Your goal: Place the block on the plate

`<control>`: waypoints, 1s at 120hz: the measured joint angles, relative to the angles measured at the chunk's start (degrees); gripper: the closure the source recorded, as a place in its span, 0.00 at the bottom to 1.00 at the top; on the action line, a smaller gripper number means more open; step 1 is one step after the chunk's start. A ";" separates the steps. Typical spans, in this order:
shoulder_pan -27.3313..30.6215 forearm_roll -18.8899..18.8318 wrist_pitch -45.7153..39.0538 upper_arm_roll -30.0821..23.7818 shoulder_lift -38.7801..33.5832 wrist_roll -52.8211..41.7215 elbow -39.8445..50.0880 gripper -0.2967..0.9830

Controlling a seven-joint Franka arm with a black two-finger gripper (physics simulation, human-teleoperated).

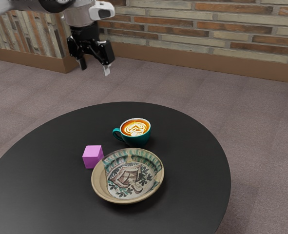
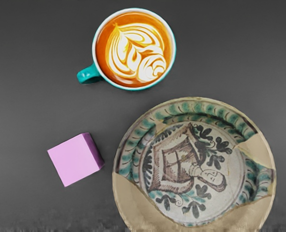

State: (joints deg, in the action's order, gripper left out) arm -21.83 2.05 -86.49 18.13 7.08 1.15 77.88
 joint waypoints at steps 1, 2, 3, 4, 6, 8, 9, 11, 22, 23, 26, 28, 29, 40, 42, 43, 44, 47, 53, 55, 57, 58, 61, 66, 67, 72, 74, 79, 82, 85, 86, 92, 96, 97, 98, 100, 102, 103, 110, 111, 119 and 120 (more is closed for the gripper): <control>-0.05 -0.17 -0.06 -0.09 -0.25 -0.06 0.35 0.23; -0.10 -0.32 -0.12 -0.17 -0.49 -0.11 0.69 0.23; -0.16 -0.47 -0.18 -0.24 -0.72 -0.17 1.00 0.23; -0.20 -0.61 -0.24 -0.29 -0.92 -0.22 1.26 0.23; -0.28 -0.86 -0.34 -0.39 -1.25 -0.32 1.67 0.23; -0.34 -1.07 -0.46 -0.45 -1.48 -0.42 2.04 0.23; -0.36 -1.17 -0.53 -0.48 -1.59 -0.47 2.34 0.23; -0.39 -1.35 -0.65 -0.52 -1.75 -0.56 2.94 0.23; -0.23 -1.96 -1.95 -0.28 -1.13 -0.91 4.98 0.23; -0.14 -1.98 -2.16 -0.24 -0.91 -0.92 5.05 0.23; 0.33 -1.96 -2.84 -0.18 -0.16 -0.84 5.41 0.23; 0.87 -1.88 -3.35 -0.17 0.40 -0.74 5.68 0.23; 1.24 -1.76 -3.65 -0.18 0.73 -0.68 5.94 0.23; 7.24 1.67 -8.07 -0.51 4.72 -0.10 10.08 0.23; 8.18 2.53 -8.98 -0.54 5.86 0.00 10.46 0.23; 8.60 2.97 -9.41 -0.55 6.46 0.05 10.61 0.23; 8.96 3.39 -9.84 -0.56 6.99 0.10 10.75 0.23; 9.85 4.68 -11.12 -0.58 8.61 0.24 11.04 0.23; 11.05 6.91 -13.56 -0.61 11.52 0.50 11.44 0.23; 11.36 7.53 -14.41 -0.62 12.34 0.58 11.71 0.23; 11.65 8.11 -15.32 -0.63 13.01 0.65 12.21 0.23; 11.78 8.39 -15.79 -0.63 13.29 0.69 12.50 0.23; 12.07 9.16 -17.14 -0.63 13.97 0.79 13.41 0.23; 12.32 10.25 -19.16 -0.63 15.10 0.97 14.38 0.23; 12.35 10.47 -19.55 -0.63 15.36 1.00 14.50 0.23; 12.44 11.52 -21.31 -0.64 16.60 1.20 14.98 0.23; 12.45 11.99 -22.05 -0.64 17.02 1.32 15.50 0.23; 12.47 13.00 -24.03 -0.63 17.66 1.71 17.62 0.23; 12.47 13.49 -25.06 -0.53 17.85 1.98 19.07 0.23; 12.48 13.89 -25.96 -0.35 17.94 2.24 20.50 0.23; 12.48 14.01 -26.25 -0.29 17.95 2.32 21.01 0.23; 12.50 14.54 -27.74 0.15 18.04 2.78 23.15 0.23; 12.51 14.80 -28.57 0.37 18.10 3.07 24.07 0.23; 12.51 14.85 -28.76 0.41 18.11 3.14 24.22 0.23; 12.51 14.90 -28.94 0.45 18.13 3.21 24.36 0.23; 12.52 14.99 -29.29 0.51 18.16 3.35 24.57 0.23; 12.52 15.07 -29.60 0.56 18.19 3.48 24.73 0.23; 12.51 15.10 -29.75 0.57 18.22 3.54 24.83 0.23; 12.51 15.30 -30.68 0.64 18.44 3.97 25.51 0.23; 12.51 15.32 -30.79 0.65 18.47 4.02 25.59 0.23; 12.51 15.43 -31.61 0.78 18.89 4.44 26.08 0.23; 12.51 15.44 -31.71 0.79 19.00 4.49 26.12 0.23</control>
State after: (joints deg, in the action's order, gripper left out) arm -9.32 17.49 -118.20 18.91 26.07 5.64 104.01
